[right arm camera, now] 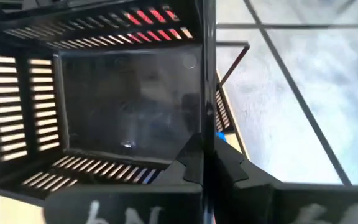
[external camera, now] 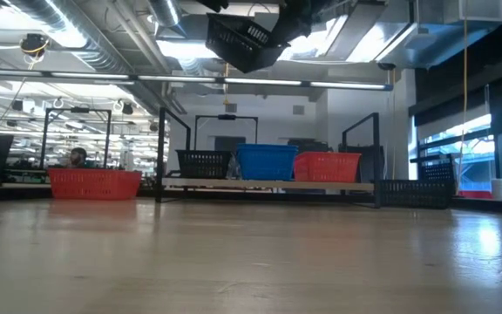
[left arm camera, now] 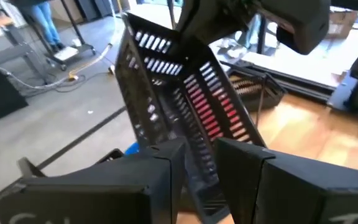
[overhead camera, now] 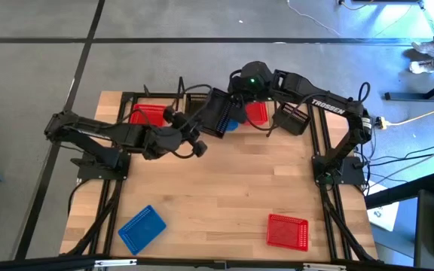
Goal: Stack baskets on shelf by color
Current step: Stack the bottom black bin on top of the black bin on the shelf
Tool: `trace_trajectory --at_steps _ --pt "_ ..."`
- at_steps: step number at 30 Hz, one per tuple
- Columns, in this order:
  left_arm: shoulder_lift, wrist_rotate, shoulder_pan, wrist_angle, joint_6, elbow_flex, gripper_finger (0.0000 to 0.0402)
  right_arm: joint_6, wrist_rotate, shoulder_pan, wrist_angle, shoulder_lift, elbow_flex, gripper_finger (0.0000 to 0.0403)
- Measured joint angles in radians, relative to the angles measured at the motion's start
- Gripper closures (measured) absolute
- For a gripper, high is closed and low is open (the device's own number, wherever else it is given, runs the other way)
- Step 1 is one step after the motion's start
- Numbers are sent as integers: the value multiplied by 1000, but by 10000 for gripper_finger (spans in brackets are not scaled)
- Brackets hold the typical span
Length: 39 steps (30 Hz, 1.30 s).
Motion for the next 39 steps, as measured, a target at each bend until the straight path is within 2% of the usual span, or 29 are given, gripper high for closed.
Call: trace_trajectory --at_steps 3,9,13,25,39 --pt "-32 -35 -26 -4 0 0 321 -29 -11 -1 47 3 0 402" --pt "-110 -49 -69 -18 0 0 321 -61 -148 -45 144 68 1 402" --pt "-157 -66 -96 -42 3 0 321 -86 -202 -65 209 134 0 403" --pt "-200 -67 -128 -60 -6 0 321 -203 -195 -143 387 294 0 403" --pt "-199 -66 -129 -63 -8 0 321 -293 -195 -209 401 340 1 403"
